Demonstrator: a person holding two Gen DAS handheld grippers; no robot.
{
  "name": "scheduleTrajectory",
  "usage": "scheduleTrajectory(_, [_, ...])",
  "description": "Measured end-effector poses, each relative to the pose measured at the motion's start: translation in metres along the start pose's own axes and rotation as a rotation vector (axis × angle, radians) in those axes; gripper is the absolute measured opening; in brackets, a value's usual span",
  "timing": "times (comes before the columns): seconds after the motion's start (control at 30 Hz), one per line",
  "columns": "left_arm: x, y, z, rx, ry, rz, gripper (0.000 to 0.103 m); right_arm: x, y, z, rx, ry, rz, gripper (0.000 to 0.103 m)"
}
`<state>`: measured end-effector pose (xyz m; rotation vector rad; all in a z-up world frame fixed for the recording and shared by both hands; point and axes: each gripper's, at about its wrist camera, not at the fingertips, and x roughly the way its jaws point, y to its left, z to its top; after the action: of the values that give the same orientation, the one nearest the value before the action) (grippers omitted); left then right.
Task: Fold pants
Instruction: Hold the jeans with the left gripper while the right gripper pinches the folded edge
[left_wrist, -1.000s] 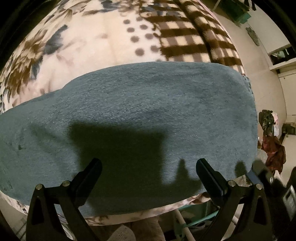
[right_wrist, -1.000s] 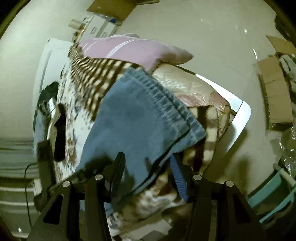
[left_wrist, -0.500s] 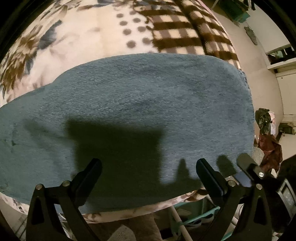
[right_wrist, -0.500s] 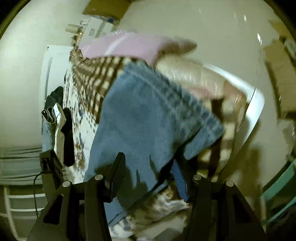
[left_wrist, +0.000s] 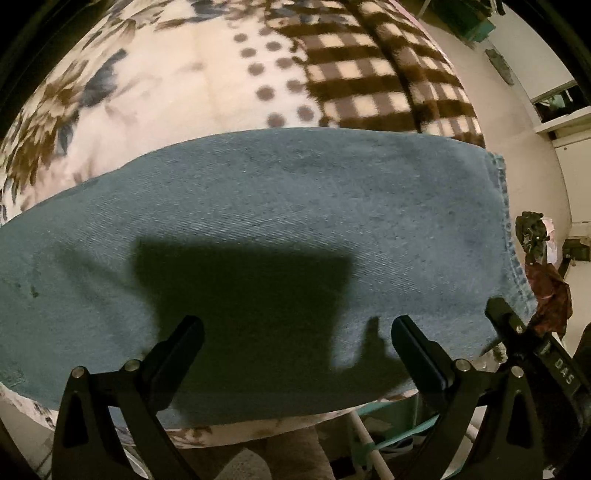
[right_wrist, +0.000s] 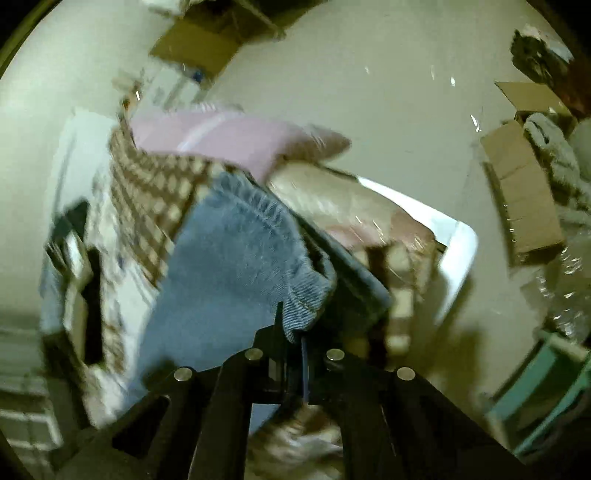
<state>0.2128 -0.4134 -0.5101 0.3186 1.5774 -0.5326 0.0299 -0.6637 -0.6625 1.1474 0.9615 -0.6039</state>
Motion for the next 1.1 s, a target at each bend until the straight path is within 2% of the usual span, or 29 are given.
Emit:
scheduleTrajectory(0.07, [0.000, 0.001, 0.000, -0.008, 0.001, -0.005, 0.103, -0.005, -0.014, -0.001, 0.045, 0.021, 0.019, 0.027])
scheduleTrajectory(0.1, [0.001, 0.003, -0.001, -0.010, 0.001, -0.004, 0.103, -0.009, -0.020, -0.002, 0.072, 0.023, 0.025, 0.033])
scheduleTrajectory(0.13, [0.002, 0.003, -0.001, -0.013, 0.001, -0.004, 0.103, -0.012, -0.027, -0.003, 0.098, 0.028, 0.027, 0.045])
scheduleTrajectory(0.17, [0.003, 0.003, -0.002, -0.016, 0.002, -0.006, 0.103, -0.012, -0.033, -0.006, 0.122, 0.040, 0.030, 0.047])
scheduleTrajectory(0.3, [0.007, 0.003, -0.005, -0.015, 0.010, -0.006, 0.103, 0.007, -0.054, -0.009, 0.208, 0.095, 0.127, 0.049])
scheduleTrajectory(0.33, [0.007, 0.003, -0.007, -0.011, 0.011, -0.005, 0.103, 0.015, -0.056, -0.008, 0.235, 0.091, 0.204, 0.049])
scheduleTrajectory(0.4, [0.009, 0.003, -0.009, -0.004, 0.014, 0.000, 0.103, 0.020, -0.051, -0.006, 0.222, 0.055, 0.209, 0.049])
scheduleTrajectory(0.47, [0.012, 0.009, -0.008, -0.002, 0.014, 0.002, 0.103, 0.017, -0.044, -0.003, 0.205, 0.002, 0.249, 0.039])
scheduleTrajectory(0.53, [0.016, 0.009, -0.010, -0.006, 0.017, 0.005, 0.103, 0.017, -0.034, 0.005, 0.176, -0.026, 0.263, 0.038])
scheduleTrajectory(0.6, [0.022, 0.011, -0.012, -0.018, 0.026, 0.008, 0.103, 0.032, -0.029, 0.011, 0.158, 0.016, 0.241, 0.040])
scheduleTrajectory(0.7, [0.030, 0.010, -0.009, -0.034, 0.028, 0.006, 0.103, 0.044, -0.033, 0.016, 0.222, 0.019, 0.333, 0.041])
scheduleTrajectory(0.73, [0.030, 0.011, -0.009, -0.034, 0.025, 0.009, 0.103, 0.045, -0.030, 0.019, 0.219, 0.016, 0.350, 0.037])
scheduleTrajectory(0.77, [0.030, 0.012, -0.009, -0.034, 0.020, 0.010, 0.103, 0.042, -0.026, 0.020, 0.211, -0.003, 0.356, 0.020])
scheduleTrajectory(0.8, [0.030, 0.012, -0.009, -0.034, 0.013, 0.013, 0.103, 0.039, -0.022, 0.020, 0.202, -0.021, 0.367, 0.018])
scheduleTrajectory(0.83, [0.029, 0.014, -0.009, -0.032, 0.004, 0.017, 0.103, 0.032, -0.013, 0.020, 0.174, -0.042, 0.401, 0.018])
scheduleTrajectory(0.9, [0.027, 0.016, -0.008, -0.030, -0.006, 0.023, 0.103, 0.023, 0.004, 0.019, 0.097, -0.065, 0.404, 0.019])
scheduleTrajectory(0.93, [0.026, 0.018, -0.009, -0.031, -0.013, 0.026, 0.103, 0.024, 0.012, 0.020, 0.061, -0.059, 0.392, 0.024])
scheduleTrajectory(0.97, [0.026, 0.019, -0.009, -0.032, -0.017, 0.028, 0.103, 0.030, 0.015, 0.021, 0.055, -0.040, 0.380, 0.041])
scheduleTrajectory(1.0, [0.025, 0.020, -0.009, -0.030, -0.020, 0.030, 0.103, 0.042, 0.016, 0.023, 0.072, 0.003, 0.386, 0.046])
scheduleTrajectory(1.03, [0.024, 0.023, -0.010, -0.027, -0.025, 0.033, 0.103, 0.050, 0.015, 0.023, 0.094, 0.032, 0.389, 0.046])
scheduleTrajectory(1.1, [0.020, 0.028, -0.012, -0.019, -0.039, 0.041, 0.103, 0.061, 0.014, 0.024, 0.114, 0.022, 0.358, 0.034])
